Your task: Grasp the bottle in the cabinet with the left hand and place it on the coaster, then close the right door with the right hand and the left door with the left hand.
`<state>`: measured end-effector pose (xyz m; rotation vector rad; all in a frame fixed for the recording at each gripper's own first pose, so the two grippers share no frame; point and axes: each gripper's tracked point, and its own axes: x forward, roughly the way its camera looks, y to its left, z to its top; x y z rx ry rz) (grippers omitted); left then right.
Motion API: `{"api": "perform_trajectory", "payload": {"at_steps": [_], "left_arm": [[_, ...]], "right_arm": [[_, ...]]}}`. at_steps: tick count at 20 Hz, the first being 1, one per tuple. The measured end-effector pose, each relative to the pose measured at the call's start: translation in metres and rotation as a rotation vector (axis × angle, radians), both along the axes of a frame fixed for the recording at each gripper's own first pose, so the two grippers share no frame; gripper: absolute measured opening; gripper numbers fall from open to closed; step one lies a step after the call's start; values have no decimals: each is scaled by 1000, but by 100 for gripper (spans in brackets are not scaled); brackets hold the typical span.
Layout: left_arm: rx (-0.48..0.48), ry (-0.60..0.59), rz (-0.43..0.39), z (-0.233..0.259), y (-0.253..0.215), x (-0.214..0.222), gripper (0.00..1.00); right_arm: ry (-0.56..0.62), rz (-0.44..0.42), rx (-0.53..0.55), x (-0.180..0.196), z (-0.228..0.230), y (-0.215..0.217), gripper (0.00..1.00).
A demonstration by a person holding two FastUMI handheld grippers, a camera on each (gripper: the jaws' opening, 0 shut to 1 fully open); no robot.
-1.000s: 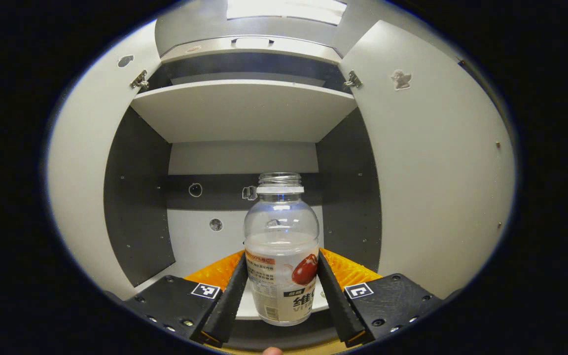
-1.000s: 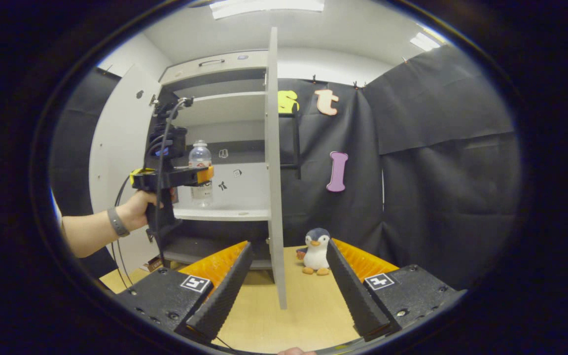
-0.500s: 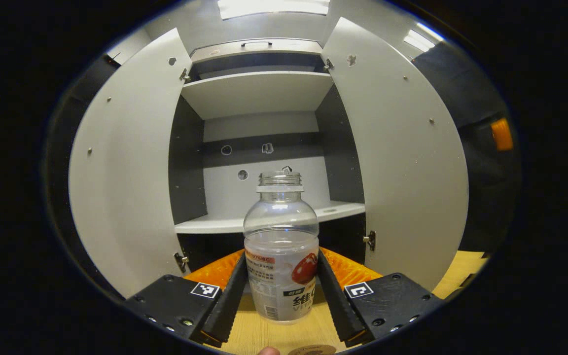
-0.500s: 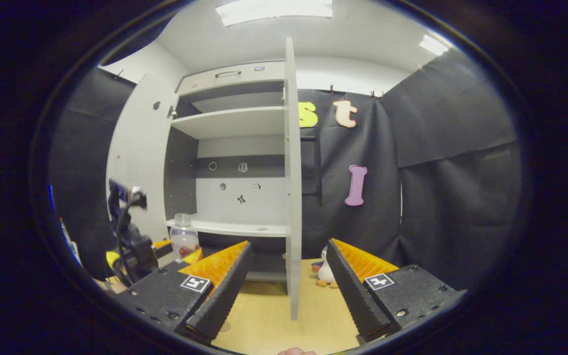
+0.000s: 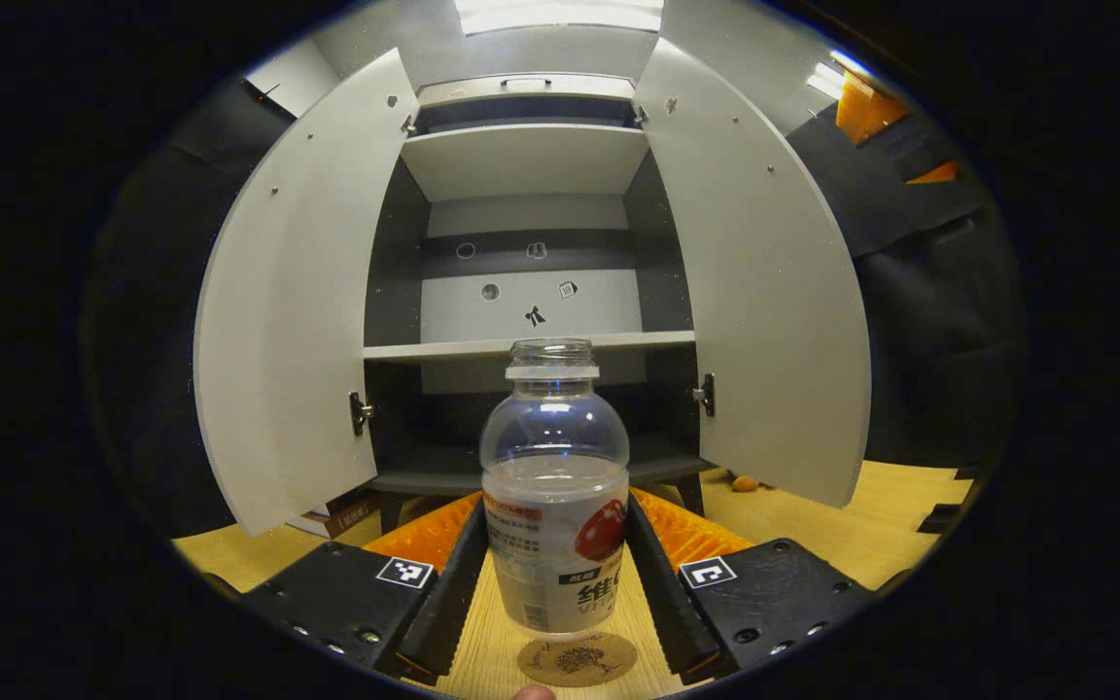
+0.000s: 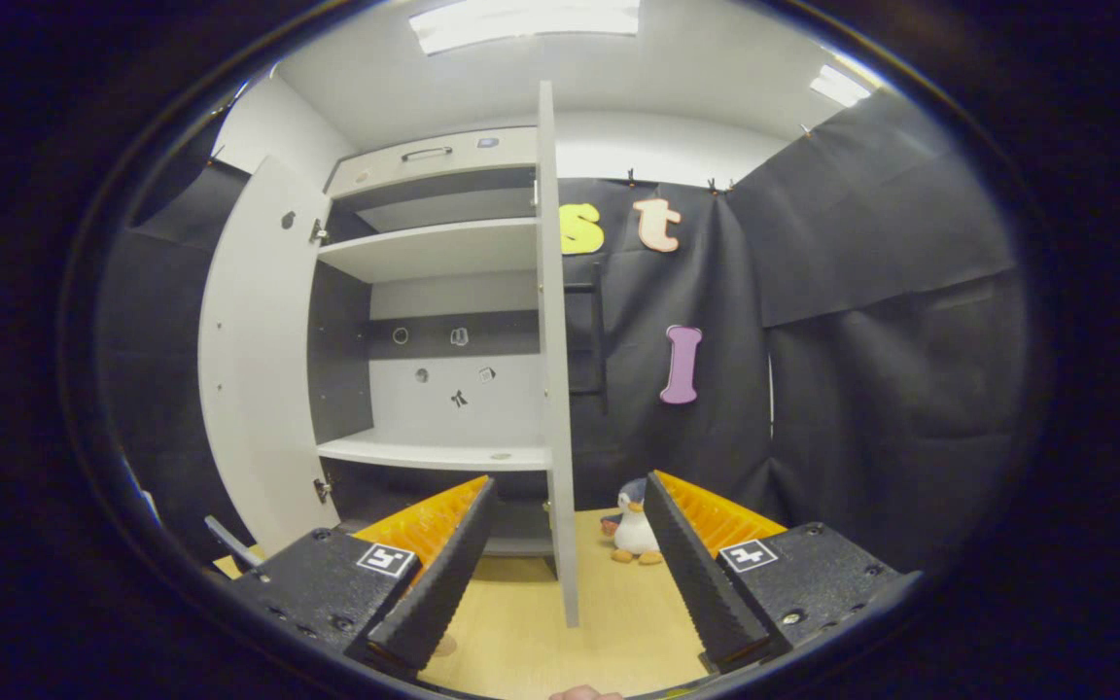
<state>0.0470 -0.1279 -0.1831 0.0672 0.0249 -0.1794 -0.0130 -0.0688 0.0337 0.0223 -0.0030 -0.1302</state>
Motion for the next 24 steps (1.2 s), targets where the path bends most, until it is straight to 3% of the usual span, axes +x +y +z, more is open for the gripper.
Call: {"api": "perform_trajectory", "payload": {"at_steps": [4, 10, 13, 14, 15, 16, 17, 18, 19, 20, 21, 24], "left_arm": [[-5, 53, -8, -43, -4, -6, 77], [-11, 46, -16, -69, -11, -10, 77], [-26, 39, -22, -67, -15, -8, 76], [-32, 37, -16, -66, -14, -8, 77], [-36, 42, -12, -66, -14, -9, 77], [-38, 46, -13, -66, -14, -10, 80], [-39, 49, -16, -66, -14, -11, 77], [-39, 50, -17, -66, -14, -12, 76], [-31, 55, -16, -67, -14, -12, 80], [-26, 73, -17, -71, -14, -14, 77], [-30, 106, -20, -77, -14, -15, 78], [-46, 119, -6, -78, -9, -22, 80]], "right_arm": [[15, -9, -6, -3, 2, 4, 95], [39, -9, -12, -5, 2, 12, 99], [45, -12, -24, -7, 4, 14, 99], [43, -12, -26, -7, 5, 14, 94], [43, -10, -26, -7, 5, 16, 99], [43, -5, -25, -7, 5, 17, 99], [42, -1, -24, -8, 5, 18, 94], [40, 1, -24, -8, 6, 18, 99], [40, 1, -25, -8, 4, 17, 95], [41, 2, -26, -8, 4, 16, 99], [41, 4, -24, -8, 3, 17, 94], [42, 18, -10, -7, 1, 18, 99]]}}
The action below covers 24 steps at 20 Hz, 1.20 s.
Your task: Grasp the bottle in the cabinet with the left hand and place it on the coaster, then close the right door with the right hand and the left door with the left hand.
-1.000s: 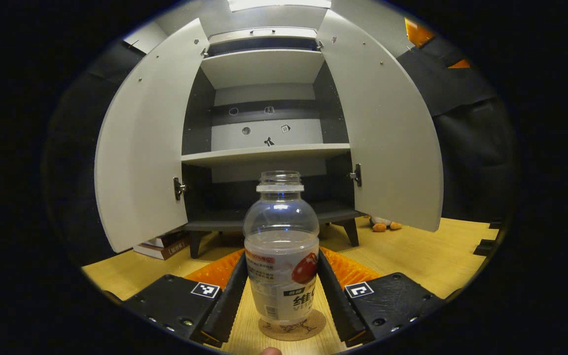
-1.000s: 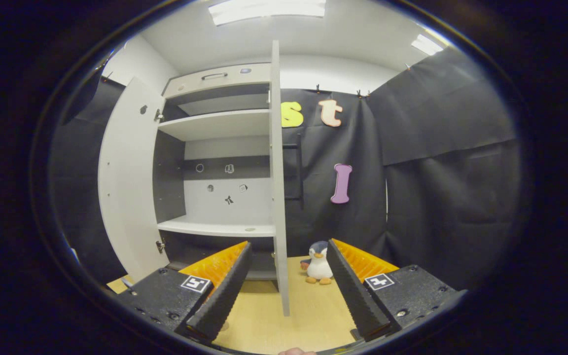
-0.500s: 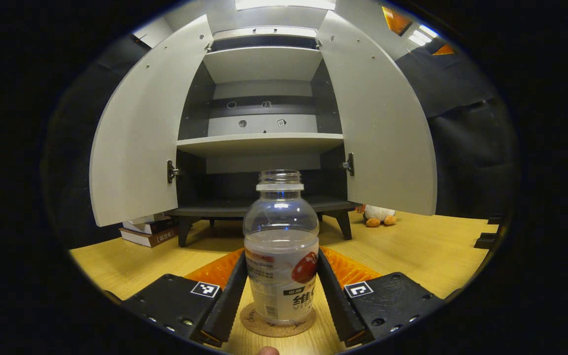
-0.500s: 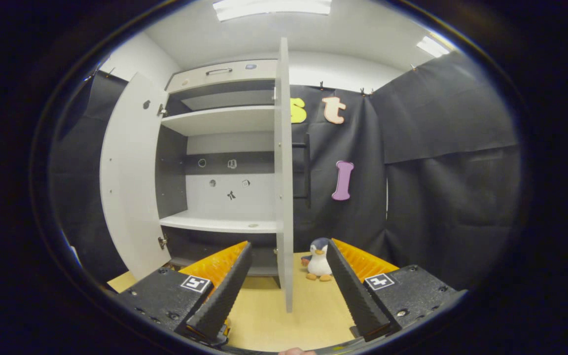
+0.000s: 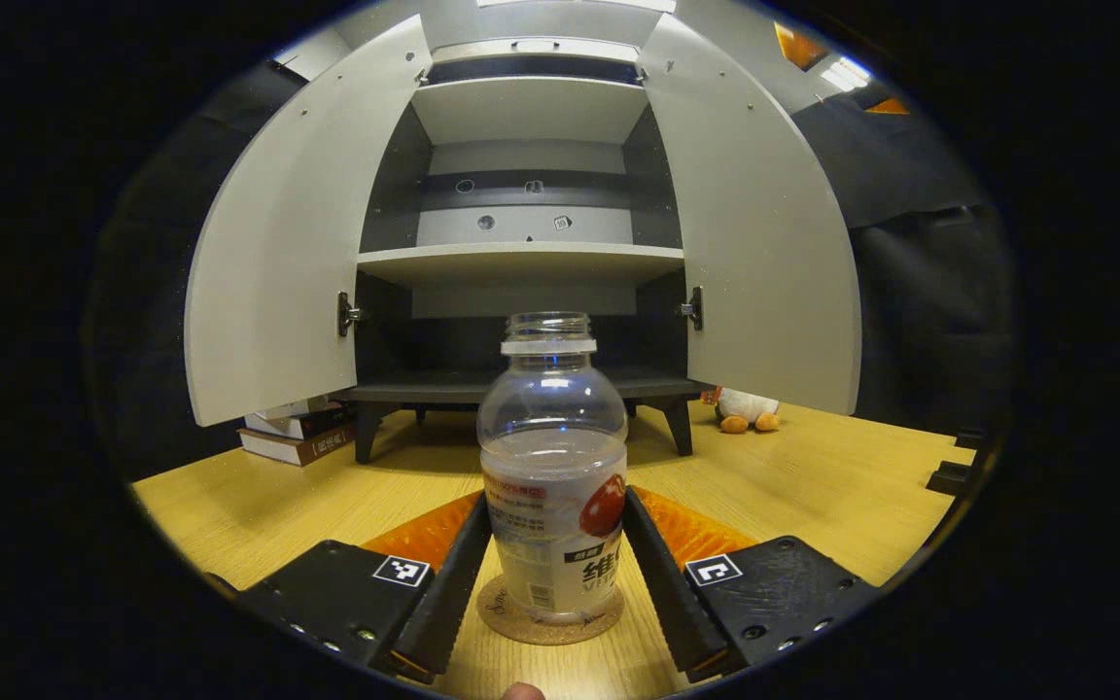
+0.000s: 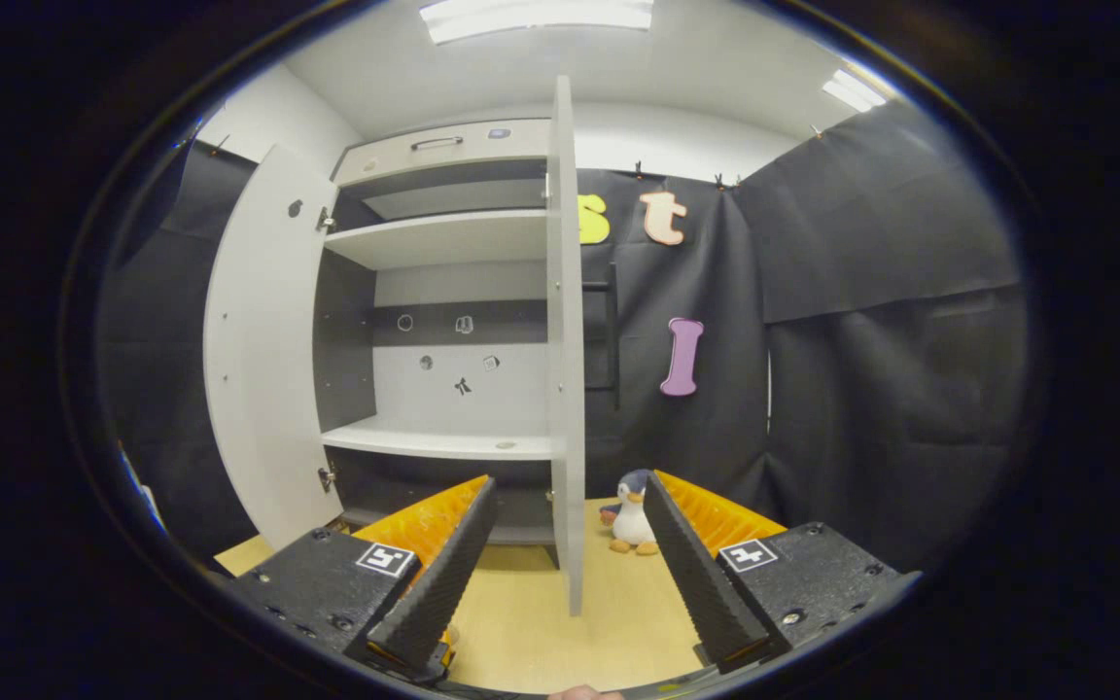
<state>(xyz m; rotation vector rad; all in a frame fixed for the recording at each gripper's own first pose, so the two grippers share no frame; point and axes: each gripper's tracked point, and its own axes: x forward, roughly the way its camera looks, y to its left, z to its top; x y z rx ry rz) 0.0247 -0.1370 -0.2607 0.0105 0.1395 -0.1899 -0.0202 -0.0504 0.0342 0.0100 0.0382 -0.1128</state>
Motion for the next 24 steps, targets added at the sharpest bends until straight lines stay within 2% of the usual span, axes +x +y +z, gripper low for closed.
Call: {"api": "perform_trajectory", "payload": {"at_steps": [2, 3, 4, 5, 6, 7, 10, 11, 12, 13, 16, 24], "left_arm": [[-6, -2, -1, 4, 1, -2, 81], [-7, -6, 5, 6, 1, -3, 83], [-5, -11, 7, 8, 2, -2, 92], [-5, -15, 10, 10, 2, -2, 95], [-8, -18, 12, 13, 2, -3, 96], [-14, -23, 15, 16, 1, -4, 96], [-37, -51, 22, 34, 2, -9, 96], [-46, -62, 24, 41, 2, -11, 96], [-53, -74, 27, 49, 3, -13, 96], [-59, -81, 30, 56, 4, -14, 96], [-90, -95, 14, 80, 3, -20, 96], [-88, -169, 69, 192, 47, -12, 95]], "right_arm": [[6, 3, -1, 0, -2, -2, 99], [10, 5, -1, -1, -4, -3, 99], [13, 6, 1, -1, -4, -3, 99], [13, 8, 3, -1, -4, -2, 99], [13, 11, 4, -2, -5, -2, 94], [15, 12, 4, -2, -5, -3, 99], [18, 17, -5, -5, -6, -3, 99], [19, 19, -7, -5, -7, -3, 94], [20, 21, -5, -6, -8, -4, 99], [20, 24, -1, -5, -9, -3, 94], [18, 36, 14, -4, -14, -1, 95], [-36, 69, -3, 5, -11, 1, 100]]}}
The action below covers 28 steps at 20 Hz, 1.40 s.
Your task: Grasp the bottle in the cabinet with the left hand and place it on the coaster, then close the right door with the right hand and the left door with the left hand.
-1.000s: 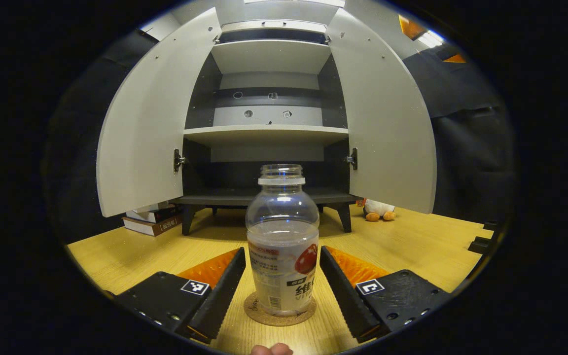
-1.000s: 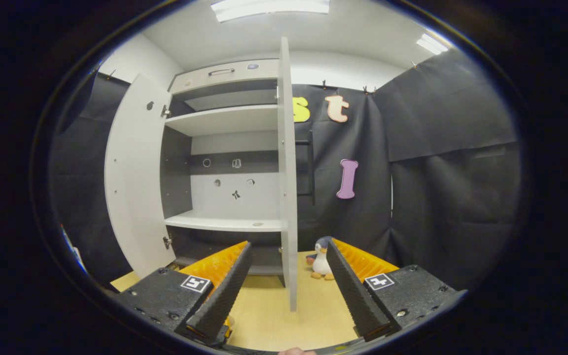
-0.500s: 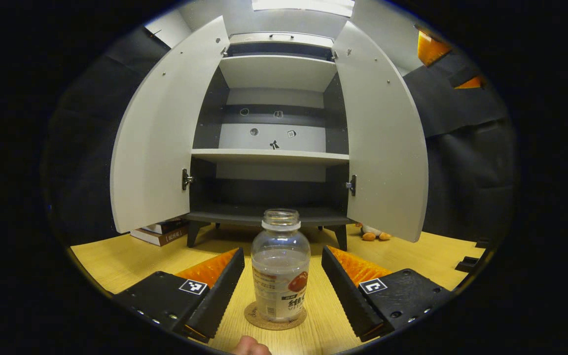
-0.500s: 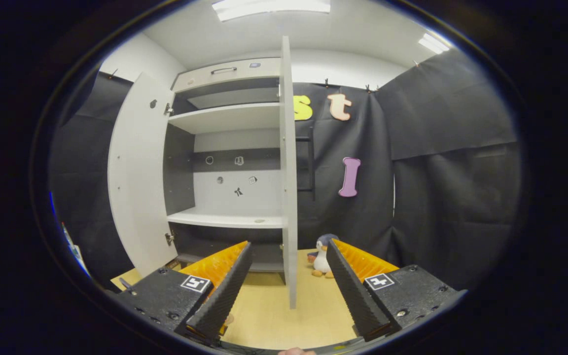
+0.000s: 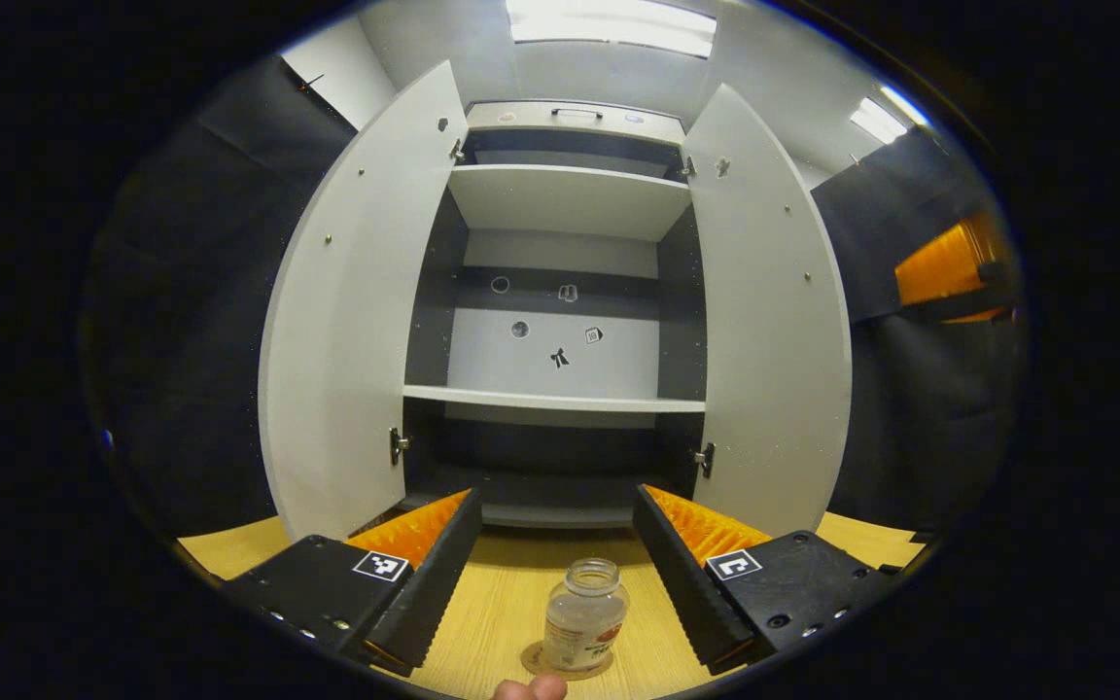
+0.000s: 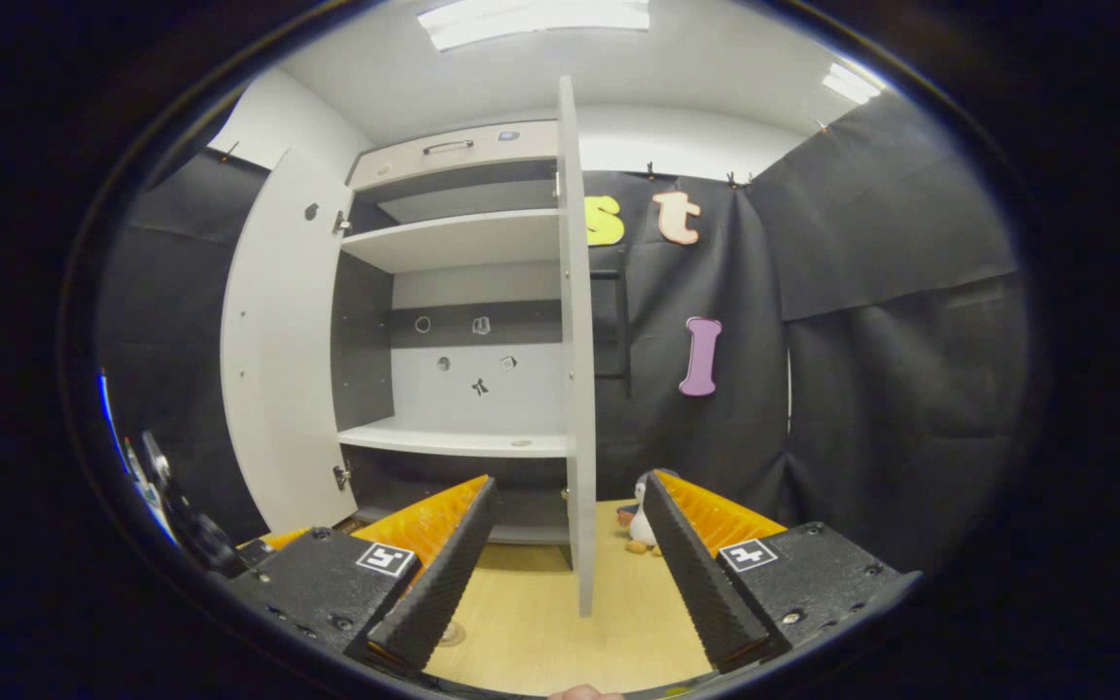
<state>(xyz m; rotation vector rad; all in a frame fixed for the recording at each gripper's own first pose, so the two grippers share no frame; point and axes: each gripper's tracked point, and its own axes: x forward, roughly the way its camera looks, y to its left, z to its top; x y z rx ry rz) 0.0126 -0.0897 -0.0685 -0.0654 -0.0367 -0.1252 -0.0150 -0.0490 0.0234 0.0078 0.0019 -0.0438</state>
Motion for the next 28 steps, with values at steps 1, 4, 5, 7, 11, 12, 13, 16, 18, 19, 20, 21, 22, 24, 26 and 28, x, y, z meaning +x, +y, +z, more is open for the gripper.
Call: {"api": "perform_trajectory", "payload": {"at_steps": [1, 4, 5, 7, 11, 12, 13, 16, 18, 19, 20, 21, 22, 24, 26, 28], "left_arm": [[-4, -6, 12, 13, 7, 1, 95], [-1, -11, 64, 46, 31, 5, 92], [5, -7, 86, 55, 39, 6, 95], [28, -10, 123, 66, 52, 0, 95], [37, 46, 120, 69, 59, -6, 94], [25, 61, 101, 67, 57, -9, 94], [23, 66, 81, 66, 55, -12, 94], [68, 56, 99, 60, 62, -18, 94], [80, 80, 95, 51, 60, -24, 94], [78, 81, 91, 50, 58, -26, 94], [79, 76, 93, 51, 58, -27, 94], [81, 72, 93, 52, 58, -27, 94], [80, 69, 89, 52, 56, -27, 94], [71, 70, 81, 52, 54, -29, 94], [75, 74, 83, 51, 54, -31, 94], [90, 78, 89, 49, 54, -31, 94]], "right_arm": [[-7, 9, 5, 1, 1, 1, 99], [-18, 29, 16, 5, 2, 4, 94], [-22, 30, 15, 6, 2, 3, 94], [-34, 28, 9, 6, 4, 0, 99], [-9, 11, 16, 8, -4, -12, 99], [-11, 2, 20, 9, -3, -19, 99], [-13, -12, 16, 10, -2, -26, 99], [-16, -40, -1, 16, 7, -50, 94], [-16, -48, 0, 27, 17, -67, 94], [-17, -50, 2, 35, 24, -75, 99], [-26, -58, 4, 44, 32, -84, 99], [-30, -69, -1, 54, 39, -93, 94], [-26, -85, -11, 65, 46, -103, 99], [-16, -107, -9, 81, 55, -118, 99], [-31, -109, 16, 96, 65, -121, 99], [-37, -100, 41, 107, 69, -122, 99]]}}
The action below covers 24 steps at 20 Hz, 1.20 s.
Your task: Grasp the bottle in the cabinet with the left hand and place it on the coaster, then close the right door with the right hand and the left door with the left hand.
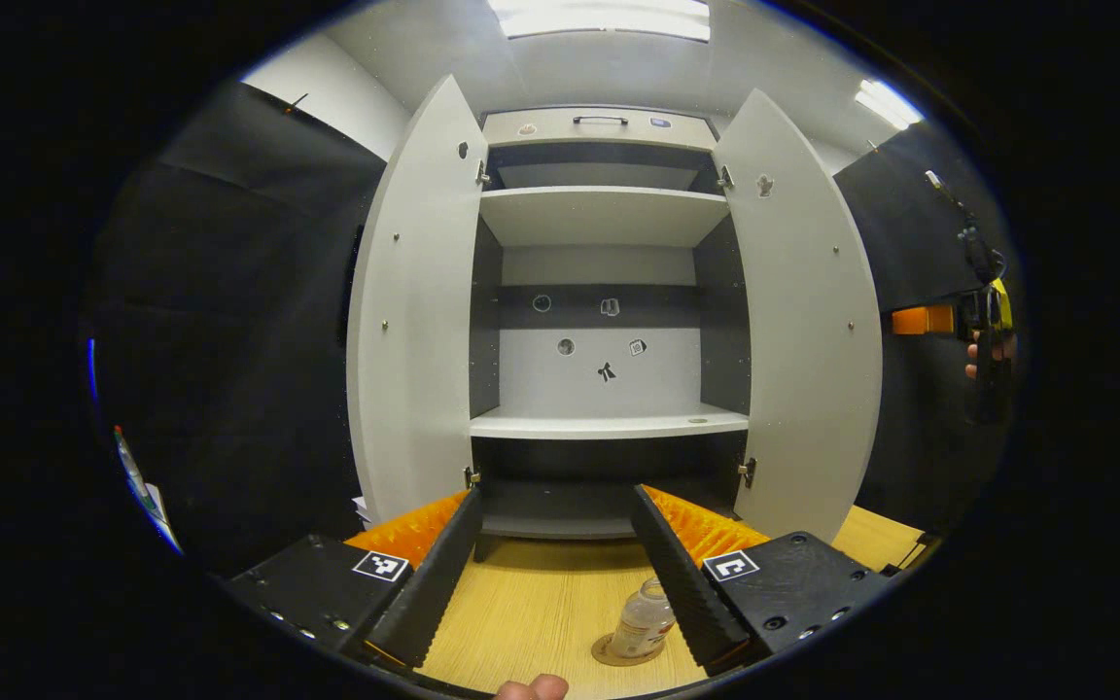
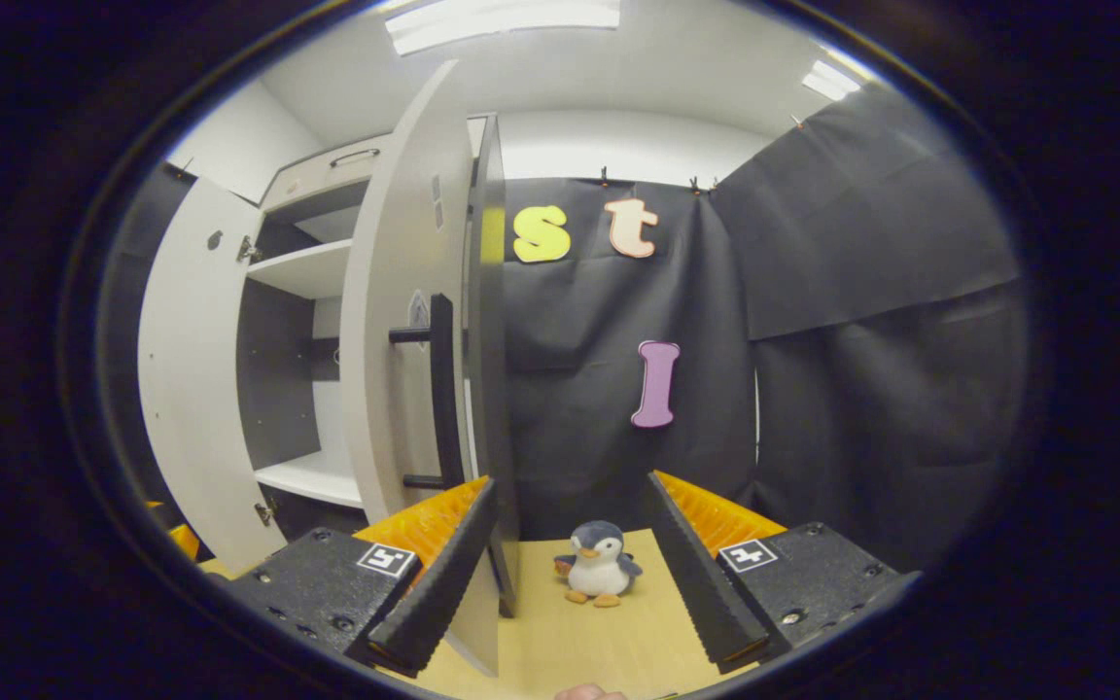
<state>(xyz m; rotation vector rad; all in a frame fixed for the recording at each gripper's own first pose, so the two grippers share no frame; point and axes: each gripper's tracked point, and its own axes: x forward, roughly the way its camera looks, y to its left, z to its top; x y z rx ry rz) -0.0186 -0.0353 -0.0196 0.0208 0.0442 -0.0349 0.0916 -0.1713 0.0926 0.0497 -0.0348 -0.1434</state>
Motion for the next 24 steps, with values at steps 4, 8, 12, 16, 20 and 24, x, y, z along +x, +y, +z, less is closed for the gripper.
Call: {"api": "perform_trajectory", "payload": {"at_steps": [4, 8, 12, 16, 20, 24], "left_arm": [[13, -4, 3, 0, -1, -1, 94], [13, -12, 8, 0, 0, 0, 94], [25, -11, 17, -3, 5, 1, 94], [35, -13, 34, -4, 13, 1, 94], [40, -14, 41, -5, 19, 2, 94], [41, -12, 63, -6, 29, -1, 95]], "right_arm": [[-16, 19, -13, 16, 9, 3, 98], [-23, 2, -82, 19, 14, 8, 93], [-40, 4, -131, 17, 16, 21, 97], [-39, 35, -122, 14, 14, 39, 97], [-25, 104, -95, 18, 10, 68, 93], [-21, 174, -118, 25, 8, 101, 97]]}}
